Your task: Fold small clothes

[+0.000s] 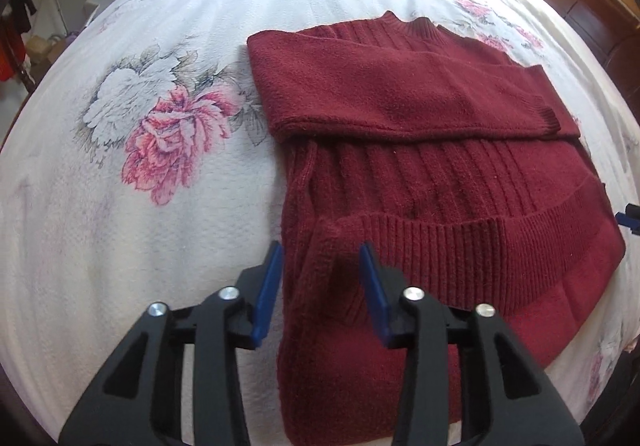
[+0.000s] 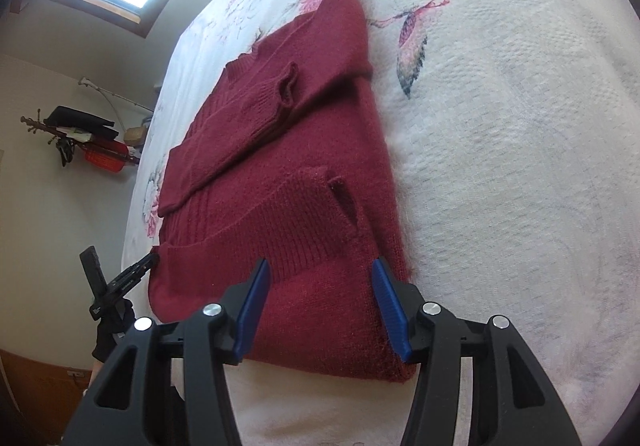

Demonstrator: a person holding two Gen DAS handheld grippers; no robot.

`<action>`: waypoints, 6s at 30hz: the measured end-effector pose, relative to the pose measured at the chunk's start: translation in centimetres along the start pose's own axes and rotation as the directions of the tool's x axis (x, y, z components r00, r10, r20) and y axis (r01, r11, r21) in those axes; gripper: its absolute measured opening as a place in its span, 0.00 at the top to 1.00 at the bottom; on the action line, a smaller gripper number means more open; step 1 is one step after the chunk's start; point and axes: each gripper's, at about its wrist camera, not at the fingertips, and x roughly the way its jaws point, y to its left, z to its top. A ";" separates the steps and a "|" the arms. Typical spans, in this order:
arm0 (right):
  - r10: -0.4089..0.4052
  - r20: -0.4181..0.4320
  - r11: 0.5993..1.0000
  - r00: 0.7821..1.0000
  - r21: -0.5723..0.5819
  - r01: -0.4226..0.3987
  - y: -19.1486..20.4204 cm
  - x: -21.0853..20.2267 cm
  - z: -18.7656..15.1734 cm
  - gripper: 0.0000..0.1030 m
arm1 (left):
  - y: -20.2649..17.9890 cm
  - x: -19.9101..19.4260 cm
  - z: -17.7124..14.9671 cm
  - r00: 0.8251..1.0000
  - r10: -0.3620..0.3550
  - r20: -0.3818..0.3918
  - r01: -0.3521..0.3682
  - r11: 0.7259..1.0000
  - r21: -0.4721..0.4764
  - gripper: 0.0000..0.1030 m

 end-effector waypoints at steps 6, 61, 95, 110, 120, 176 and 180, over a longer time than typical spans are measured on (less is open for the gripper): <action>-0.060 -0.004 0.991 0.998 -0.121 0.059 2.1 0.5 0.7 0.47 | -0.5 -0.1 -0.7 1.000 -0.004 0.016 0.004 0.999 0.031 0.93; -0.174 0.319 0.920 0.932 -0.284 0.269 12.8 -4.4 19.3 0.94 | -1.0 -7.6 19.2 0.896 0.059 0.440 -0.006 0.992 -0.123 0.96; -0.295 0.186 0.926 0.937 -0.186 0.329 5.7 6.1 20.2 0.61 | 2.4 4.3 17.6 0.945 0.186 0.270 -0.128 0.967 -0.218 0.66; -0.248 0.004 0.958 0.969 -0.146 0.246 1.2 4.5 8.7 0.68 | -1.9 0.3 9.9 0.977 -0.041 0.211 0.079 0.982 -0.174 0.63; -0.277 0.049 0.942 0.960 -0.180 0.282 3.1 2.1 8.9 0.91 | -3.6 3.9 6.5 0.996 -0.067 0.065 0.074 0.989 -0.125 0.60; -0.177 -0.011 0.984 0.984 0.027 0.177 -1.3 9.0 13.9 0.73 | -3.3 7.1 9.5 0.995 -0.080 0.061 0.088 0.984 -0.154 0.34; -0.185 0.003 0.983 0.983 0.022 0.185 -1.4 9.1 13.7 0.74 | -3.1 7.0 9.3 0.994 -0.086 0.069 0.097 0.981 -0.167 0.33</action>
